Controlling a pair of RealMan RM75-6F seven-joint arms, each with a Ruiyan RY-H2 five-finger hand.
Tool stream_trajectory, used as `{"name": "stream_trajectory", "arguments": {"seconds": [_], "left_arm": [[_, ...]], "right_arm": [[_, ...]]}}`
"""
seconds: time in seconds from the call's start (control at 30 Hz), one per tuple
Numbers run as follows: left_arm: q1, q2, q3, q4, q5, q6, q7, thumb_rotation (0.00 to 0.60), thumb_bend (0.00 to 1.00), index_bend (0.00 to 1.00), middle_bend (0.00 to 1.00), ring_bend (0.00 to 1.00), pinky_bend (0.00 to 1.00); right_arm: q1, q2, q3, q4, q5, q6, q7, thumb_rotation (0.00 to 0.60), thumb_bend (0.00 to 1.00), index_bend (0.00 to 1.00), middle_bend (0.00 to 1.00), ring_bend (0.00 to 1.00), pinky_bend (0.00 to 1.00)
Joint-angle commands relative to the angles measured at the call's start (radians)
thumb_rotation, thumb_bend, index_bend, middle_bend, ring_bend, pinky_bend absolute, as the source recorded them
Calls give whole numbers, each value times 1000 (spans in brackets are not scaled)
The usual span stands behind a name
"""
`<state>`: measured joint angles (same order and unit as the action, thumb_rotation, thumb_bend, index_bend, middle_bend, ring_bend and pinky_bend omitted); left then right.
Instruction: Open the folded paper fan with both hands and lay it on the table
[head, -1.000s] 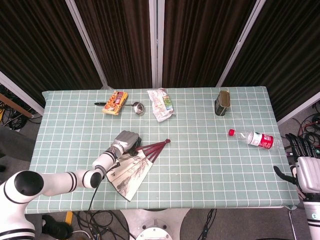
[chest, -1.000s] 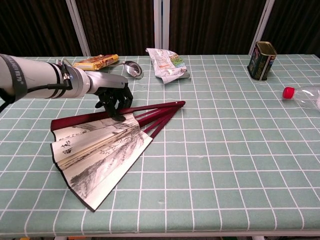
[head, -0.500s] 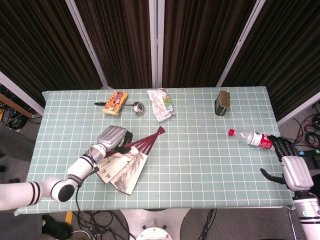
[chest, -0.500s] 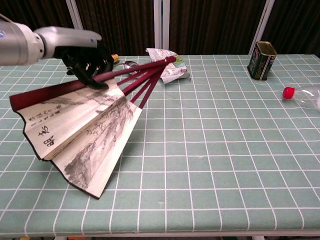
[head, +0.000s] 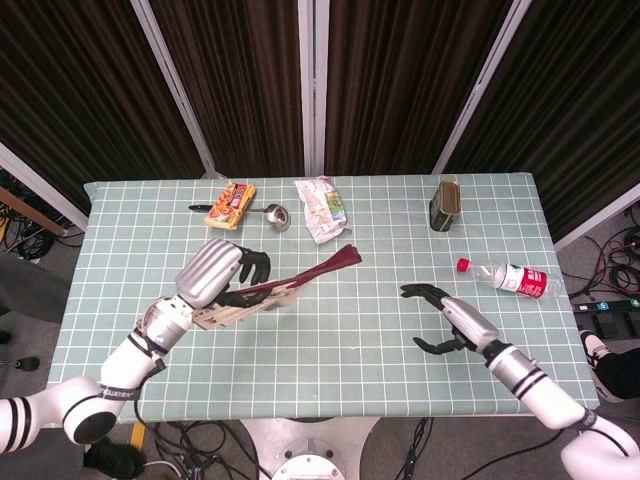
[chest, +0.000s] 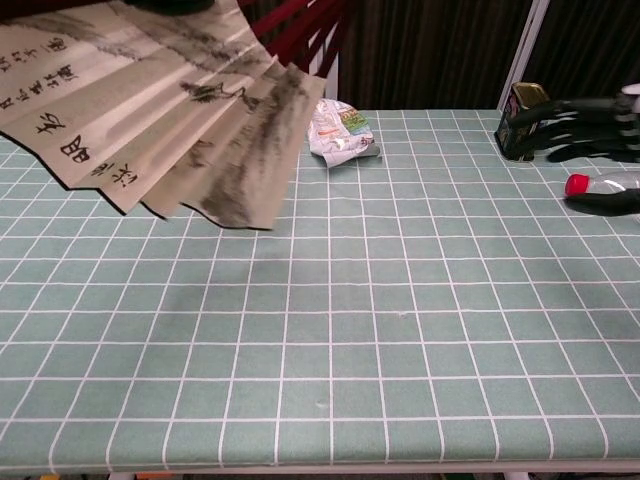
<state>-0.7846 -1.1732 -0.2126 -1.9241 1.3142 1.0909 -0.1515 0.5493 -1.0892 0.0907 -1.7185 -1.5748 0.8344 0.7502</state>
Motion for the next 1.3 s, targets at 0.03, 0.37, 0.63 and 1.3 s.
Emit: {"name": "stream_trajectory", "arguments": {"seconds": [0.03, 0.37, 0.63, 1.3], "left_arm": [[-10, -8, -28, -14, -5, -7, -4, 600, 332, 642, 692, 699, 806], [-17, 6, -74, -58, 19, 6, 2, 600, 330, 642, 691, 699, 803], [-21, 15, -85, -78, 46, 8, 13, 600, 329, 642, 691, 699, 800], [42, -28, -16, 75, 122, 104, 218, 600, 329, 641, 690, 697, 781]], "right_arm": [[104, -85, 51, 30, 35, -85, 28, 600, 252, 126, 161, 1, 49], [166, -165, 116, 31, 192, -97, -90, 600, 252, 127, 161, 1, 49], [225, -168, 155, 29, 240, -176, -37, 600, 286, 150, 162, 2, 49], [250, -214, 151, 89, 422, 48, -611, 600, 606, 686, 350, 152, 49]]}}
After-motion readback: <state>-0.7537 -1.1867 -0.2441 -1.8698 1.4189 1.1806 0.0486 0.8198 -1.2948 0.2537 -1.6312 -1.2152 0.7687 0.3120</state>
